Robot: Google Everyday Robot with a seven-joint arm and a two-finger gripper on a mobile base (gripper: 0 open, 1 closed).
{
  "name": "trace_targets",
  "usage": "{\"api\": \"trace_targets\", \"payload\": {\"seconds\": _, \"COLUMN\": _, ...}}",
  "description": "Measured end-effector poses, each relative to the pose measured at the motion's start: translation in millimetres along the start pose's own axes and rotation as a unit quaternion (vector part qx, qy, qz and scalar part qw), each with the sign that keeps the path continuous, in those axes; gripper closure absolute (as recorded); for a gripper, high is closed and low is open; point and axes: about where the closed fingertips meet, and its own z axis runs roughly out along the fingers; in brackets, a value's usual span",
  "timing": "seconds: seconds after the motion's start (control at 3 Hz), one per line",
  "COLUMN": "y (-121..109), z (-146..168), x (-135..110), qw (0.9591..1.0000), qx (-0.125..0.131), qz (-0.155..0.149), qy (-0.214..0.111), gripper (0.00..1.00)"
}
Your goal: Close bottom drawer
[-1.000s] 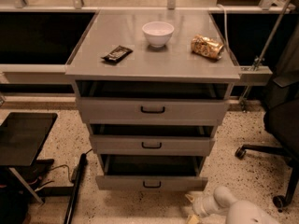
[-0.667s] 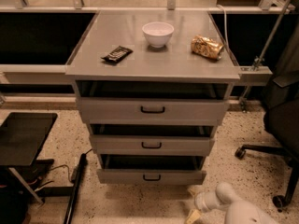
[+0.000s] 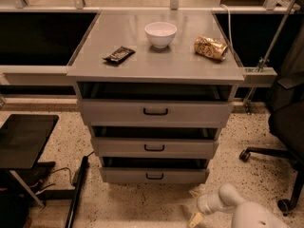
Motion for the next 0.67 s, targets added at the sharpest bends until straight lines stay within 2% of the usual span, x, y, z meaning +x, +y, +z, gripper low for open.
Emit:
{"api": "trace_targets", "payload": {"seconds": 0.33, "y": -12.1, "z": 1.2, "x": -28.2, "qw": 0.9995, "qx": -0.011, "qz": -0.023, "qy": -0.017, "gripper": 0.0}}
{"api": "trace_targets", "payload": {"seconds": 0.67, "y": -41.6, "z": 6.7, "x": -55.0, "qw": 0.9986, "qx": -0.018, "qz": -0.039, "qy": -0.032, "gripper": 0.0}}
